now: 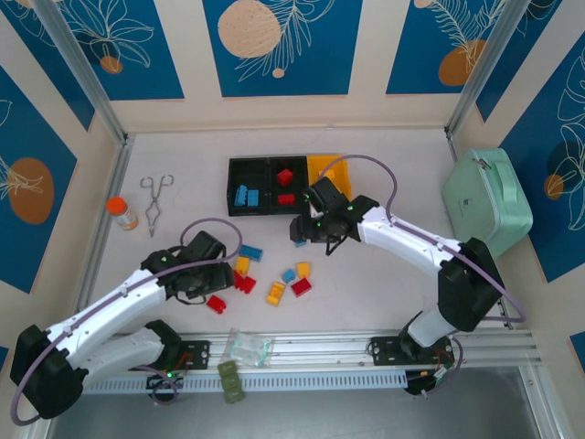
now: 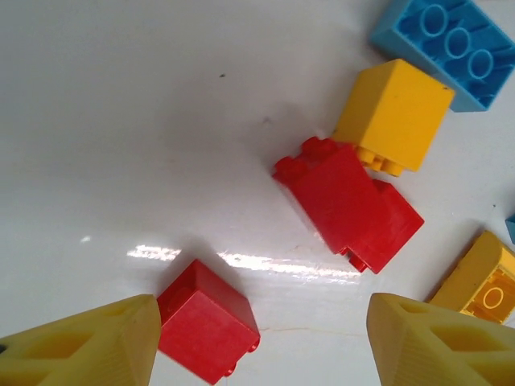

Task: Sort the legos into containers by color
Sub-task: Pick up the lego from the bottom-left of the table.

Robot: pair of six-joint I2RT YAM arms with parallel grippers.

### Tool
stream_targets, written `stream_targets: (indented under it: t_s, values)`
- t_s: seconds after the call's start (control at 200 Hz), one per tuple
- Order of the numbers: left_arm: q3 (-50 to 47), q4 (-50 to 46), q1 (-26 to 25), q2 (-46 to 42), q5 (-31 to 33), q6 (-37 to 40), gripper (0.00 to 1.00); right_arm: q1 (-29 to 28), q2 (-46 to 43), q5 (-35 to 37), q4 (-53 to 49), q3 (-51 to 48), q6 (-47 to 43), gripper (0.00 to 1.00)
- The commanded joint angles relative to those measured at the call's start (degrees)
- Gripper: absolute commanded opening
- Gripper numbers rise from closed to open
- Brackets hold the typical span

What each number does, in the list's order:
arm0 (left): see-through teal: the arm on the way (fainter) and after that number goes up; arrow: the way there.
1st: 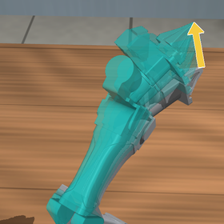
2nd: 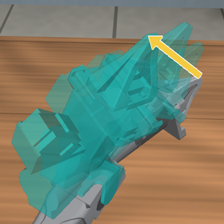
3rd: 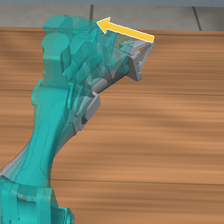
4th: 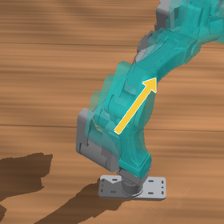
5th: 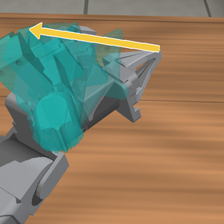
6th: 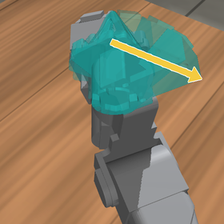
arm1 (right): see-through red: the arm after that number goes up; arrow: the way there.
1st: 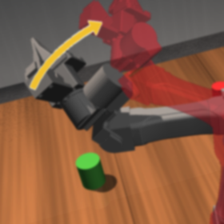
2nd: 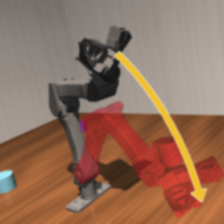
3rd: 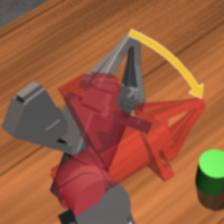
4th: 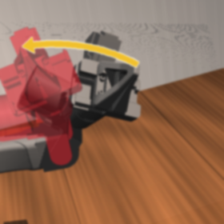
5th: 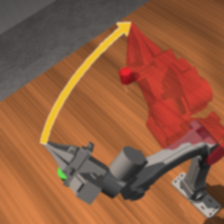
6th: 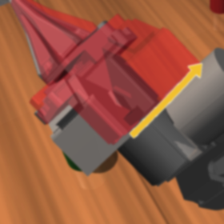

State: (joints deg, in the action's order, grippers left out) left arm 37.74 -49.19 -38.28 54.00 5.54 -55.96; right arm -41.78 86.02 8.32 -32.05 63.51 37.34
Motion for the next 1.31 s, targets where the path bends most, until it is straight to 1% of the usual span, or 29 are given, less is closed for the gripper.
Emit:
stream_targets:
  t_s: [0.0, 0.105, 0.185, 0.35, 0.47, 0.585, 0.73, 0.855, 0.995, 1.105, 1.185, 1.301]
  values:
    - [-3.23, -3.56, 0.58, -2.50, -2.21, -6.27, 0.69, -2.38, -4.05, -5.00, 5.65, -4.64, 0.10, 0.61]
    - [-6.36, -0.98, 0.54, -3.20, -5.07, -9.02, 0.69, -4.58, -5.96, -7.78, 8.48, -8.21, -1.58, 0.63]
    - [-8.37, 1.34, 0.47, -2.77, -6.69, -10.26, 0.70, -5.56, -6.21, -8.25, 8.91, -9.97, -1.96, 0.63]
    - [-8.99, 3.25, 0.29, -1.13, -5.81, -10.21, 0.70, -6.60, -5.56, -8.91, 9.44, -11.71, -0.99, 0.62]
    - [-10.45, 6.64, 0.22, 0.94, -6.90, -10.78, 0.68, -7.11, -5.04, -8.40, 9.90, -11.50, -0.36, 0.62]
    - [-11.07, 8.22, 0.18, 2.94, -6.71, -10.40, 0.60, -7.43, -4.79, -8.02, 9.82, -10.97, -0.22, 0.61]
    - [-10.75, 8.49, 0.21, 1.65, -5.34, -9.95, 0.42, -7.48, -5.05, -7.52, 9.37, -11.10, -0.11, 0.61]
    - [-11.46, 9.32, 0.23, 0.51, -4.93, -10.18, 0.33, -7.61, -5.75, -7.52, 9.20, -11.45, -0.04, 0.60]
    - [-9.76, 9.15, 0.25, 0.43, -4.35, -8.55, 0.32, -7.97, -6.92, -7.79, 9.57, -11.99, -0.41, 0.60]
    - [-6.13, 7.73, 0.38, 0.91, -2.12, -5.59, 0.32, -8.13, -8.33, -8.31, 10.75, -12.93, -0.69, 0.60]
    - [-3.15, 7.61, 0.62, 2.20, -0.76, -3.19, 0.32, -8.10, -9.51, -8.69, 11.58, -13.60, -0.82, 0.60]
    - [1.11, 8.87, 1.01, 5.76, -0.75, 0.10, 0.31, -7.97, -11.22, -8.26, 11.95, -14.42, -0.39, 0.59]
